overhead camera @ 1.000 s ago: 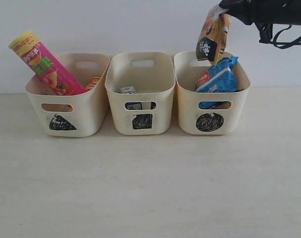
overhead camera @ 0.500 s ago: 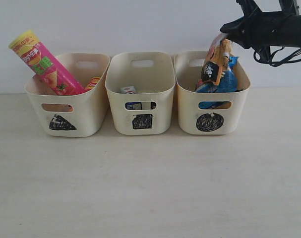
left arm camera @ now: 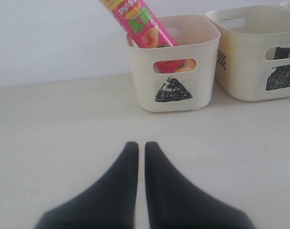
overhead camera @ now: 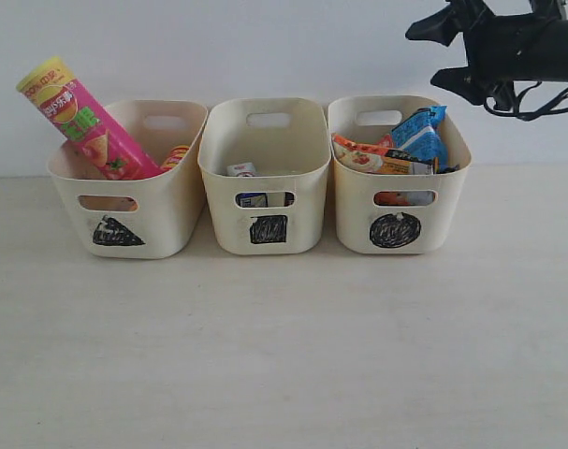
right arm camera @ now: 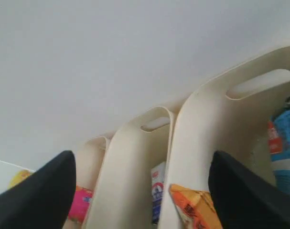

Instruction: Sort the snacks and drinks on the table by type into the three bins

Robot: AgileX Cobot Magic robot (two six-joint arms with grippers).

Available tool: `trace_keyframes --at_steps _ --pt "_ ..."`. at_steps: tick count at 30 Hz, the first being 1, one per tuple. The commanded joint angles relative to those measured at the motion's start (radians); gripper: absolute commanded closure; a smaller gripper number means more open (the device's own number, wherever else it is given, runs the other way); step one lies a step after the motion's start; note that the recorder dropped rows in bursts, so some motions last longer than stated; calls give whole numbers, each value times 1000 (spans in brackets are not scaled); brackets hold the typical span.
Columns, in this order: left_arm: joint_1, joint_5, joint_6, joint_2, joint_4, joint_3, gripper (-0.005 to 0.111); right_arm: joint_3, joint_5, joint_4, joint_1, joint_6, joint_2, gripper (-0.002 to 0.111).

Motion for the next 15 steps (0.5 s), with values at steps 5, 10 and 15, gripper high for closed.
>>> trace_keyframes --at_steps 5,10,15 --pt "0 -3 5 -2 2 3 102 -7 -22 -419 -39 102 -94 67" --pt "0 -3 5 -2 2 3 102 -7 -8 -758 -47 130 -163 108" --pt "0 -3 5 -2 2 3 102 -7 20 -1144 -47 341 -193 107"
